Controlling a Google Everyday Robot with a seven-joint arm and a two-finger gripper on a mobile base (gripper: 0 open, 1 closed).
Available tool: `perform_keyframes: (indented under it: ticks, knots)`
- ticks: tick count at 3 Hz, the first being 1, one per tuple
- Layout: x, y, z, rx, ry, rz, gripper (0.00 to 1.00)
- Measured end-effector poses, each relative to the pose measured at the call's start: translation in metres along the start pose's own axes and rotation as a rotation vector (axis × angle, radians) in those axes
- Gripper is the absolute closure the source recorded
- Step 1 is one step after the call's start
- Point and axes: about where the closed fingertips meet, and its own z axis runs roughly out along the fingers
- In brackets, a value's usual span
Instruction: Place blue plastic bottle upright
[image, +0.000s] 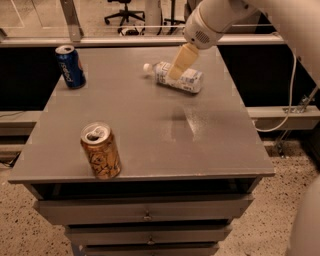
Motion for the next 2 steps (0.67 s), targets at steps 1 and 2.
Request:
perform_keyframes:
  ticks: [1, 2]
  knots:
    - [-0.015, -0.019, 0.053, -0.021, 0.016, 0.059, 0.0]
    - [-0.017, -0.026, 0.084, -0.033, 0.059, 0.083, 0.0]
